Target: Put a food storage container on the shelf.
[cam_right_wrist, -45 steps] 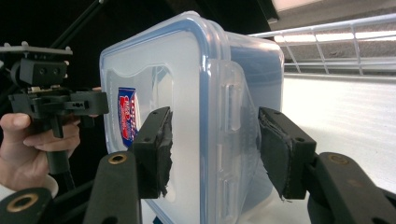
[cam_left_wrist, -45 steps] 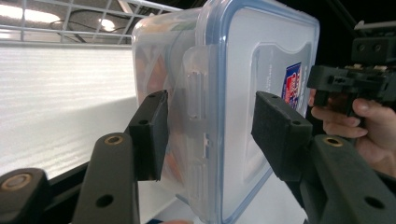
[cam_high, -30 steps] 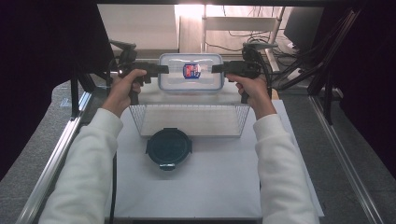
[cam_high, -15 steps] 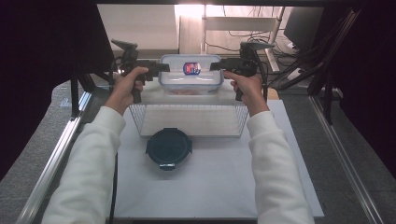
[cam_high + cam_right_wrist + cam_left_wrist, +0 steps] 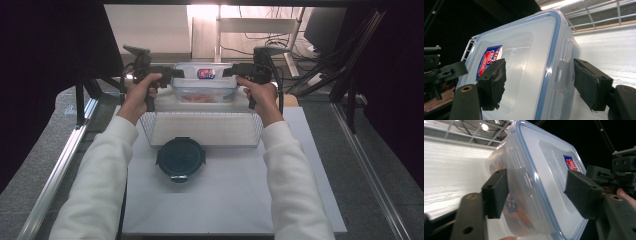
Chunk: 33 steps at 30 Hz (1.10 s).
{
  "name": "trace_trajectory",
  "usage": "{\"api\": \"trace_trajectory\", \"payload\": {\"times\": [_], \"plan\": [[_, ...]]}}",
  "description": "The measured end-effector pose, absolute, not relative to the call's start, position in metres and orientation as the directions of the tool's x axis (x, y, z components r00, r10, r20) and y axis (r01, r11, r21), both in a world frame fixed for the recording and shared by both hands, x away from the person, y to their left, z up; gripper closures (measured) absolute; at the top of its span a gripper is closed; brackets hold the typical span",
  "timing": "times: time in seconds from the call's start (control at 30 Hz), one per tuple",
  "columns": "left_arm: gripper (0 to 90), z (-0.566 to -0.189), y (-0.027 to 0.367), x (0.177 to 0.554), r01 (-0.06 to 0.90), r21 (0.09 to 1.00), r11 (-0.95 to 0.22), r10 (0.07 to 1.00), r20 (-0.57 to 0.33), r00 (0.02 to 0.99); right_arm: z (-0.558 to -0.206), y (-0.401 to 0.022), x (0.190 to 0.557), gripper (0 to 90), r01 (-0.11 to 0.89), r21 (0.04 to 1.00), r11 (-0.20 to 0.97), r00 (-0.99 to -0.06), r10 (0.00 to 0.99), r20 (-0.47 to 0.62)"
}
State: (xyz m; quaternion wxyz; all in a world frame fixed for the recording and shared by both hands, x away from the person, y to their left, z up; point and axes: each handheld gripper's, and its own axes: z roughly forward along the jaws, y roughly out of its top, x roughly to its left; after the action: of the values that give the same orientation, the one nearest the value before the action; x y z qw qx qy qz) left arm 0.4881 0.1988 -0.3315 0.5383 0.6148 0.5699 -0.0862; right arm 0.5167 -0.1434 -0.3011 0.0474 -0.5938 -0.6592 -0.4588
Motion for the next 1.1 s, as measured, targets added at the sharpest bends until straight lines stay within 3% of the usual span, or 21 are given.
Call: {"api": "trace_trajectory", "payload": {"times": [0.13,0.27,0.63,0.8,1.1], "plan": [[21.3,-0.328,0.197,0.484,0.76,0.603,0.24,0.641,-0.687,0.342,-0.297,-0.142,0.512,17.3,0.809,0.566,-0.157,-0.278,0.746,0.605],[16.5,-0.323,0.198,0.479,0.731,0.638,0.241,0.654,-0.663,0.363,-0.29,-0.143,0.504,14.9,0.771,0.619,-0.149,-0.31,0.762,0.568],[16.8,-0.303,0.198,0.434,0.603,0.789,0.119,0.756,-0.465,0.46,-0.274,-0.153,0.465,12.5,0.673,0.737,-0.068,-0.443,0.76,0.475],[19.9,-0.304,0.198,0.388,0.533,0.846,0.013,0.766,-0.351,0.538,-0.278,-0.172,0.435,15.4,0.599,0.801,0.013,-0.535,0.751,0.388],[22.9,-0.326,0.203,0.332,0.506,0.862,-0.038,0.779,-0.291,0.555,-0.3,-0.203,0.383,19.6,0.524,0.848,0.084,-0.603,0.739,0.299]]}}
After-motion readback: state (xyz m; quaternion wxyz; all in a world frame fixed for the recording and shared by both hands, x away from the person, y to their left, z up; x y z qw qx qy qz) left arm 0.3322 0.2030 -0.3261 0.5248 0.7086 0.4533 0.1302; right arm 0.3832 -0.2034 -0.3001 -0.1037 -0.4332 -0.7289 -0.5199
